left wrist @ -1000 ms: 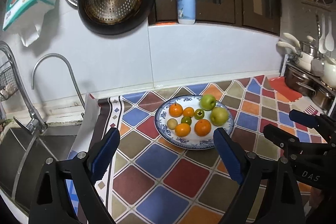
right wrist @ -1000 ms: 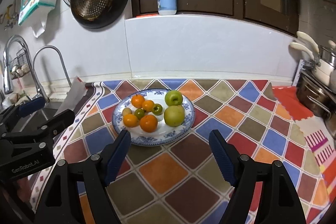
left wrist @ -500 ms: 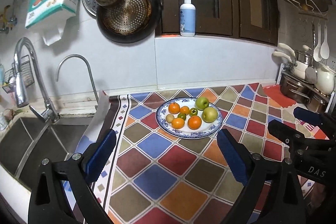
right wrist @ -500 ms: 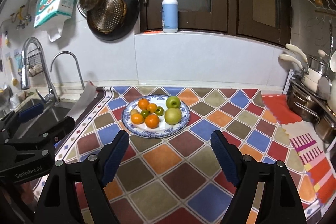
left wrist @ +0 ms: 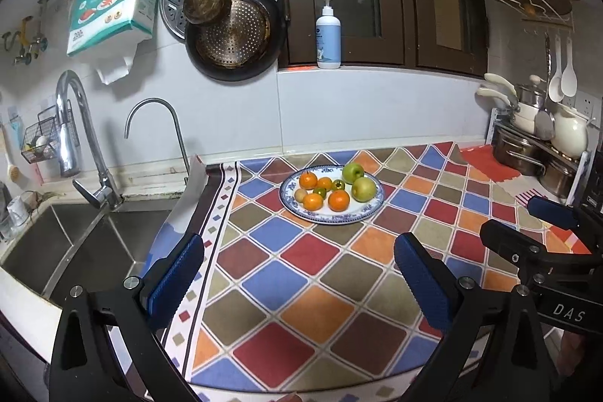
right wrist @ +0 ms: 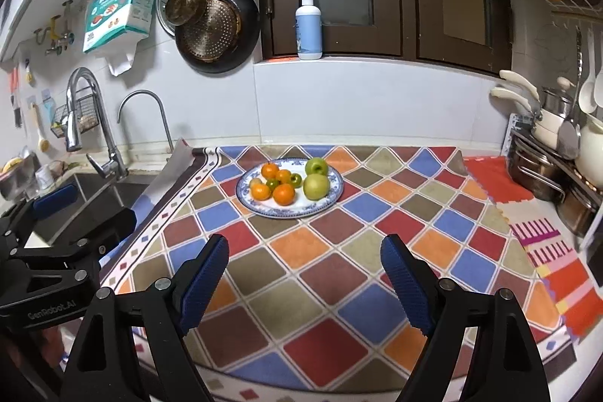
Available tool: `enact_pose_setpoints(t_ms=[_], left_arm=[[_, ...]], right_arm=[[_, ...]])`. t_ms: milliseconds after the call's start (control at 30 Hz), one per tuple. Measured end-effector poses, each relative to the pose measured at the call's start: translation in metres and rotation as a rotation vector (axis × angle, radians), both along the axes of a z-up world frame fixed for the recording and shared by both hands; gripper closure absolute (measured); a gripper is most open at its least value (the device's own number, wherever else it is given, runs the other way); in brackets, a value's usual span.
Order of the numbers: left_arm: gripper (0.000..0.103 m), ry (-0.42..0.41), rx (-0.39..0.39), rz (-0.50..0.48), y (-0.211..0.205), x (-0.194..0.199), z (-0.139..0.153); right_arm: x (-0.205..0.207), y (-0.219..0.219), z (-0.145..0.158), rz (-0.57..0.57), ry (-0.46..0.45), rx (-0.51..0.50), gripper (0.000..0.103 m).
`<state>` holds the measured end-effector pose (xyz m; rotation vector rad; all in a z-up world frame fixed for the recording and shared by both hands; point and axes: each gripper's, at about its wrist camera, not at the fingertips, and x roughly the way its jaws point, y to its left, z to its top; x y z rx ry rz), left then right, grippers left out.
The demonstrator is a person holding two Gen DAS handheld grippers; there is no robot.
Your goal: Organize fruits
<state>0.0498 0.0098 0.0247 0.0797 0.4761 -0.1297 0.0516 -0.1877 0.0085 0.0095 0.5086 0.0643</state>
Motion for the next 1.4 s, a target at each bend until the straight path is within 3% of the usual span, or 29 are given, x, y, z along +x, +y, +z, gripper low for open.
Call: enact_pose_setpoints(t_ms=[567, 1400], left_arm=[[0.0, -0.022, 0.013, 0.015, -0.003, -0.049, 0.007], [0.0, -0.052, 0.031, 0.016, -0.01, -0.062, 0.014]], right_arm=[[-0.05, -0.004, 0.004, 0.017, -0.018, 0.005, 0.019], [-0.06, -0.009, 0.006, 0.028, -0.03, 0.009, 0.019]])
